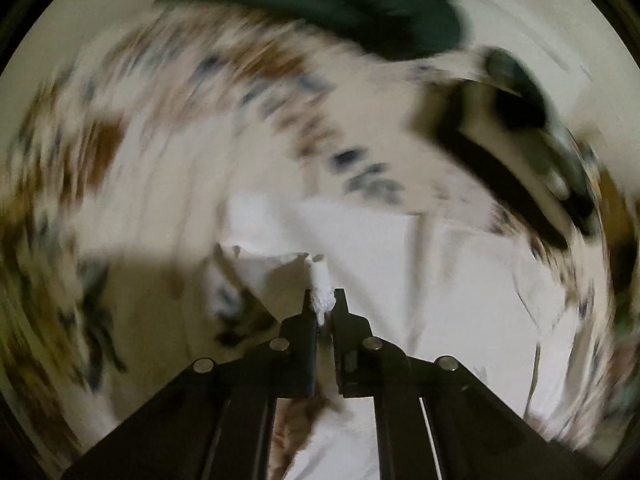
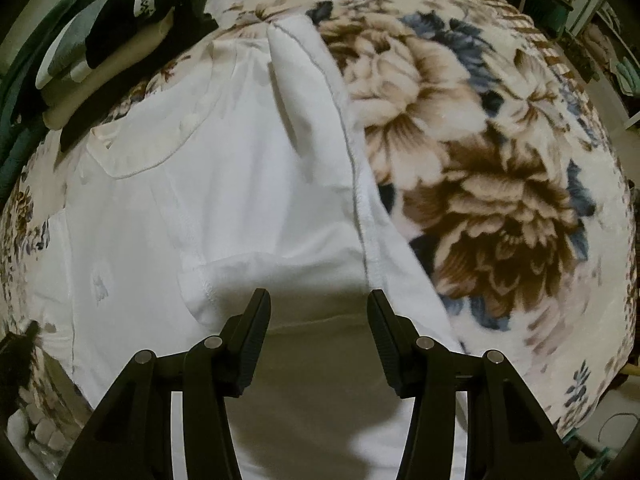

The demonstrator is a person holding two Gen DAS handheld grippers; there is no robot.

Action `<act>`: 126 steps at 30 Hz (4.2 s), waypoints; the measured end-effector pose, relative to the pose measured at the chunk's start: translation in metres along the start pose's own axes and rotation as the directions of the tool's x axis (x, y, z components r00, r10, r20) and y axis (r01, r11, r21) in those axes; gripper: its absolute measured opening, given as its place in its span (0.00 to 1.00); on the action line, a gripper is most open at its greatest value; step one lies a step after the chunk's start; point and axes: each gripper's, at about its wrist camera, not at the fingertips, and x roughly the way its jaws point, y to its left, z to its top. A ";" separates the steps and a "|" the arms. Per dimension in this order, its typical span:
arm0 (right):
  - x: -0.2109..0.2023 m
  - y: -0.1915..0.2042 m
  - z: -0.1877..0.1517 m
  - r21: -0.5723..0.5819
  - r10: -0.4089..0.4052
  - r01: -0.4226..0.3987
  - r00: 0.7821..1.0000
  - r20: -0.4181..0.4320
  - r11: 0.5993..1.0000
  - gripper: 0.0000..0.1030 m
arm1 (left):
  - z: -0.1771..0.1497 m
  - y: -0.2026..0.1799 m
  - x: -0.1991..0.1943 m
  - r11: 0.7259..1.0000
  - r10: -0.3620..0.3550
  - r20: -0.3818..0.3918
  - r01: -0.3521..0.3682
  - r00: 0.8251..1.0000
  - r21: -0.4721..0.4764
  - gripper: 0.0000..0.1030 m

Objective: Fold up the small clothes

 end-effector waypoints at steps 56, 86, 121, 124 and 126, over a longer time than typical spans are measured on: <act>-0.004 0.118 0.039 0.034 0.406 -0.405 0.911 -0.066 0.914 0.06 | -0.009 -0.012 0.009 0.940 0.304 0.006 -0.301 0.953 0.161 0.74; -0.114 -0.053 -0.009 -0.048 0.245 -0.262 0.943 -0.224 0.964 0.63 | -0.100 -0.088 -0.086 0.942 0.182 -0.064 -0.155 0.981 0.298 0.74; -0.020 -0.099 0.139 -0.270 0.351 -0.465 0.856 -0.379 0.843 0.63 | -0.378 -0.247 -0.129 0.983 0.123 -0.330 -0.070 0.936 0.167 0.02; -0.002 -0.074 0.151 -0.241 0.351 -0.461 0.852 -0.389 0.854 0.63 | -0.361 -0.236 -0.140 0.987 0.125 -0.316 -0.087 0.940 0.133 0.02; 0.009 -0.058 0.157 -0.236 0.333 -0.441 0.860 -0.386 0.866 0.63 | -0.350 -0.229 -0.148 0.990 0.124 -0.306 -0.095 0.944 0.107 0.02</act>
